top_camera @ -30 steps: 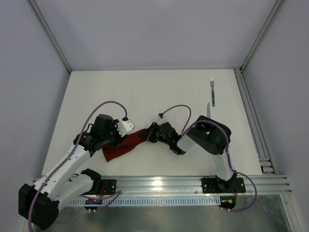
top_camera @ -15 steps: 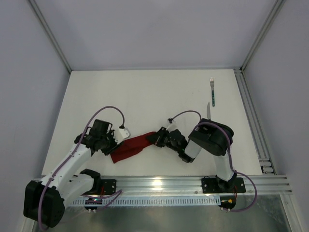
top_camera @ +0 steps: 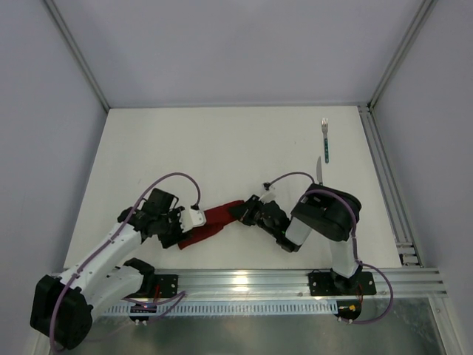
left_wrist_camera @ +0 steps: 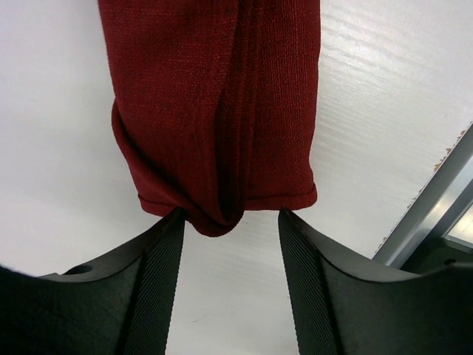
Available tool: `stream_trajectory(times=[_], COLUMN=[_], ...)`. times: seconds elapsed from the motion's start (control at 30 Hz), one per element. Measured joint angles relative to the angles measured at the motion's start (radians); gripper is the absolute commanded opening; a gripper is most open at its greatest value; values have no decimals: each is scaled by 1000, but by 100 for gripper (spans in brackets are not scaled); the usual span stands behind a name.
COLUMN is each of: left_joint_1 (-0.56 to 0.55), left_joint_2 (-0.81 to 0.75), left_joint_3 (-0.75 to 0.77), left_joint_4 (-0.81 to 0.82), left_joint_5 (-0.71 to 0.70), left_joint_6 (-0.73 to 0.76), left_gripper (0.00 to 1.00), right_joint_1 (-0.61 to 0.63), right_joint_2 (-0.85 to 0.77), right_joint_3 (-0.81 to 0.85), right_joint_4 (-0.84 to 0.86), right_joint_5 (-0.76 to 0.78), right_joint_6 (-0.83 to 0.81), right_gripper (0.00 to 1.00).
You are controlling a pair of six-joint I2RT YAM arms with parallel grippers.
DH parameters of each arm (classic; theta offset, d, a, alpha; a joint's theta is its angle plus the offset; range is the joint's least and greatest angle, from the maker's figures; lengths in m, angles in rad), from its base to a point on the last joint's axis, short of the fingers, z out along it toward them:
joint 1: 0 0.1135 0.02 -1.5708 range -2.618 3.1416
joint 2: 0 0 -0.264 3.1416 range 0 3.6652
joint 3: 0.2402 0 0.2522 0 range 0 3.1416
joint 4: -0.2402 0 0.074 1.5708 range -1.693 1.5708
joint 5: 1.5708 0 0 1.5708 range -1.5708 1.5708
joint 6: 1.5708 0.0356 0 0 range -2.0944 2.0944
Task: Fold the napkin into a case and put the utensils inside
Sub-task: Rotate the smaller rectangle-folded napkin from the folded napkin.
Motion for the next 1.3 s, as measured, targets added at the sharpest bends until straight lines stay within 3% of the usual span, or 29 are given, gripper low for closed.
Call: stream_trajectory(times=[0.17,0.27,0.3,0.5,0.63,0.7,0.73,0.9,0.93,1.0,1.3], left_joint_1=[-8,-36,-51,-167,-206,-209,-209,-211,-211,-211,-212], left_joint_2=[-7,-9,-9,53,133,145,145,131,126,115,61], left_joint_3=[71,71,68,27,-29,-40,-44,-82,-91,-104,-129], left_joint_4=[0,28,40,183,289,319,338,393,402,414,447], left_joint_5=[22,21,19,-45,-109,-122,-130,-158,-161,-169,-198], left_joint_6=[-20,-26,-24,-27,-19,-17,-13,3,5,8,26], left_gripper=[70,86,99,99,88,77,67,44,35,25,11], right_joint_1=[0,0,0,2,2,2,2,1,1,0,-15], right_joint_2=[-28,-38,-40,-49,-51,-51,-54,-112,-133,-173,-415], right_joint_3=[-27,-34,-33,-5,-3,-3,0,4,6,8,65], right_joint_4=[-18,-32,-39,-92,-93,-93,-98,-175,-206,-259,-624], right_joint_5=[52,84,93,131,133,129,125,94,84,65,-65], right_joint_6=[29,53,60,70,55,42,34,-23,-39,-75,-283], right_gripper=[4,4,4,4,11,18,20,37,41,43,51])
